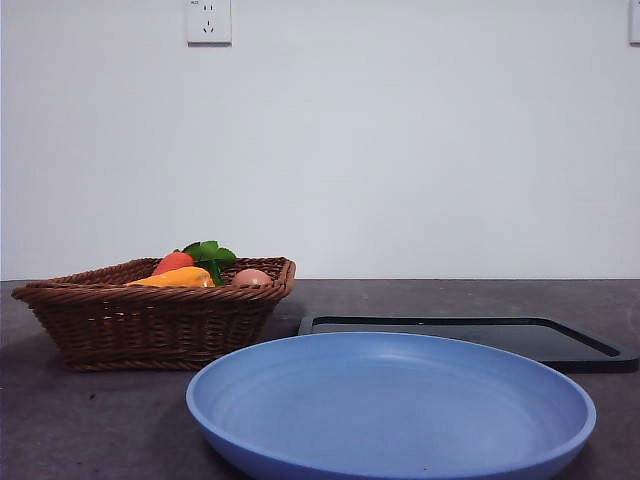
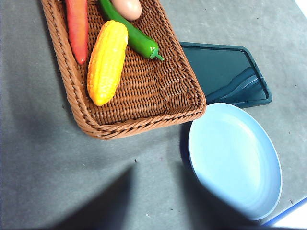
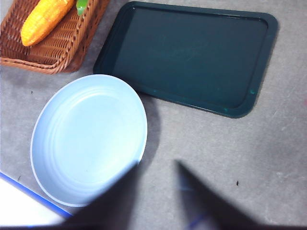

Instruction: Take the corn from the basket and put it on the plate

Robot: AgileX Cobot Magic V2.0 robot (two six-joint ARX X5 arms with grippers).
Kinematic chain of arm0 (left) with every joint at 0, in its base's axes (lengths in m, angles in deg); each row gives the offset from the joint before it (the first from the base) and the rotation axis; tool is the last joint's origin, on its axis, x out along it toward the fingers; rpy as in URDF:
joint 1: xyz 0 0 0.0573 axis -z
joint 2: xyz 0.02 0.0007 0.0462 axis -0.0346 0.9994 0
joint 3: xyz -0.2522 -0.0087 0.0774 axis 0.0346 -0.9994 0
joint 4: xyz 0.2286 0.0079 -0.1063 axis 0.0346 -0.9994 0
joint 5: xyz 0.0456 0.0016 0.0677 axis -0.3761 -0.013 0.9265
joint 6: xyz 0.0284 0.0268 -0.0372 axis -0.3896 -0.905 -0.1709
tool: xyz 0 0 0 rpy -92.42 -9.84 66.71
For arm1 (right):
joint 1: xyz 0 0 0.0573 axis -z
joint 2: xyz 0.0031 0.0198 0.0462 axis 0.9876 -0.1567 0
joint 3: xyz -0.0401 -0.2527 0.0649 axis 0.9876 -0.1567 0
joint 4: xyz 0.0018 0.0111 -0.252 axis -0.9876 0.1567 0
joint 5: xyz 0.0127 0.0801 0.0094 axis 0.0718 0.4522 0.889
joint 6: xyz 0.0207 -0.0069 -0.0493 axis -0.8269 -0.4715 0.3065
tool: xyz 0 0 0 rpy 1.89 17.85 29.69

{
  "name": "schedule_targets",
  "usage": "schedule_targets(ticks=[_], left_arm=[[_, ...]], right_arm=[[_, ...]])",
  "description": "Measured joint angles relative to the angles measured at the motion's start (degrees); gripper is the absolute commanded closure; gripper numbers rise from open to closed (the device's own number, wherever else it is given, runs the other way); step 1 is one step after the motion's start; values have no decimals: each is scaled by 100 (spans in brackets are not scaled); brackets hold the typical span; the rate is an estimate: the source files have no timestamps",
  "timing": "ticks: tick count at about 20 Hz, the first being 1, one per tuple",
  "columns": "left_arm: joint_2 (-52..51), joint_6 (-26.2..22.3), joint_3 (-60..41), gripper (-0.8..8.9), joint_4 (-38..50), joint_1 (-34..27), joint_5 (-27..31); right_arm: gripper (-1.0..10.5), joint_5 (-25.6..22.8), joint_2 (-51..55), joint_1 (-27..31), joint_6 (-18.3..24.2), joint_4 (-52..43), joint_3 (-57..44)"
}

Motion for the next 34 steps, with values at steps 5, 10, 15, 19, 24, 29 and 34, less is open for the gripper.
schedule_targets(ticks=[5,10,15,19,24,29,34], left_arm=[[0,2,0,419,13,0,0],[4,33,0,420,133,0,0],[4,52,0,422,142,0,0],[4,94,0,422,142,0,0],[4,94,0,422,142,0,0],[4,94,0,422,142,0,0],[157,94,0,424,149,0,0]], right_arm=[[648,118,-393,-162,-129,-33,2],[649,149,-1316,-743,-240,-592,9],[655,146,-2691,-1266,-282,-1266,9],[663,146,-3670,-1497,-286,-1692,11],[716,142,-4391,-1696,-289,-2013,11],[889,140,-4690,-1749,-289,-2120,11],[945,138,-4688,-1746,-286,-2192,11]])
